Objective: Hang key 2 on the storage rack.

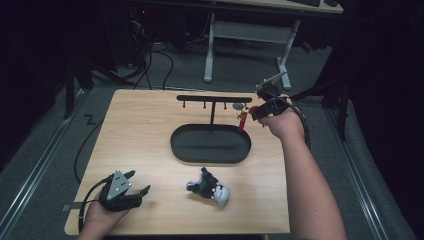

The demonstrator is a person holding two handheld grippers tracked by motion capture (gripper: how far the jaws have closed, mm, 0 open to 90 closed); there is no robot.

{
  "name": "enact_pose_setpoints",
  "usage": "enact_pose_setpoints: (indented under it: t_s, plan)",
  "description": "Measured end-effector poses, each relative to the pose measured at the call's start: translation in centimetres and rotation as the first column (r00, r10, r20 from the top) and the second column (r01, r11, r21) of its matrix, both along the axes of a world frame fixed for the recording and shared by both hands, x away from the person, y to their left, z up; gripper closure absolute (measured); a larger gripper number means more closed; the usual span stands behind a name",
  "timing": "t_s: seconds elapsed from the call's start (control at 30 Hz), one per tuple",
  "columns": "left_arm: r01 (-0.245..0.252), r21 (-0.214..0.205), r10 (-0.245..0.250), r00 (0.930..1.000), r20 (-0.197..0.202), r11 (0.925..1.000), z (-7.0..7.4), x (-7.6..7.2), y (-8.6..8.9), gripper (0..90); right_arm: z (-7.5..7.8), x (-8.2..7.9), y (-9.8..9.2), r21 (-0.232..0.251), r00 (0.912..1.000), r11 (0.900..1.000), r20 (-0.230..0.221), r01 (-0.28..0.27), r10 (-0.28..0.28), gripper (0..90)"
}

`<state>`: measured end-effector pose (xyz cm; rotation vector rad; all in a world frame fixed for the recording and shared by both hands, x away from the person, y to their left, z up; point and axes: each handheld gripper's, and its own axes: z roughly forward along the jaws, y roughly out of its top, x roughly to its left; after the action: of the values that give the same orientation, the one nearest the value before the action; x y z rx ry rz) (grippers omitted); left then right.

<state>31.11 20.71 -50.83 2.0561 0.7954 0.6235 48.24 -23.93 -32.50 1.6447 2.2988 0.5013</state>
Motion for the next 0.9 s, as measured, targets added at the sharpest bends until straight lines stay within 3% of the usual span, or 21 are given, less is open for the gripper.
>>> enact_pose_setpoints:
  t_s: [0.57, 0.6, 0.63, 0.73, 0.9]
  plan:
    - [0.026, 0.010, -0.026, 0.9996, -0.009, 0.9996, -0.1, 0.1, -0.6, 28.0, -4.9, 0.4, -0.1, 0.035, 0.9998, 0.9992, -0.010, 0.018, -0.018, 65.8]
    - [0.028, 0.011, -0.028, 0.9996, -0.008, 0.9996, -0.1, 0.1, -0.7, 27.9, -5.4, 0.5, -0.2, 0.043, 0.9997, 0.9988, -0.005, 0.025, -0.025, 60.0]
    - [0.030, 0.010, -0.030, 0.9995, -0.009, 0.9995, -0.1, 0.1, -0.8, 27.9, -5.4, 0.5, -0.2, 0.043, 0.9997, 0.9988, -0.005, 0.025, -0.025, 60.0]
    - [0.035, 0.009, -0.035, 0.9994, -0.006, 0.9993, -0.1, 0.2, -1.0, 27.9, -5.8, 0.5, -0.3, 0.051, 0.9983, 0.9970, -0.002, 0.057, -0.057, 43.2]
    - [0.039, 0.000, -0.039, 0.9992, -0.004, 0.9992, 0.1, 0.5, -1.2, 27.8, -5.4, 0.0, -0.7, 0.064, 0.9977, 0.9959, 0.019, 0.064, -0.065, 42.0]
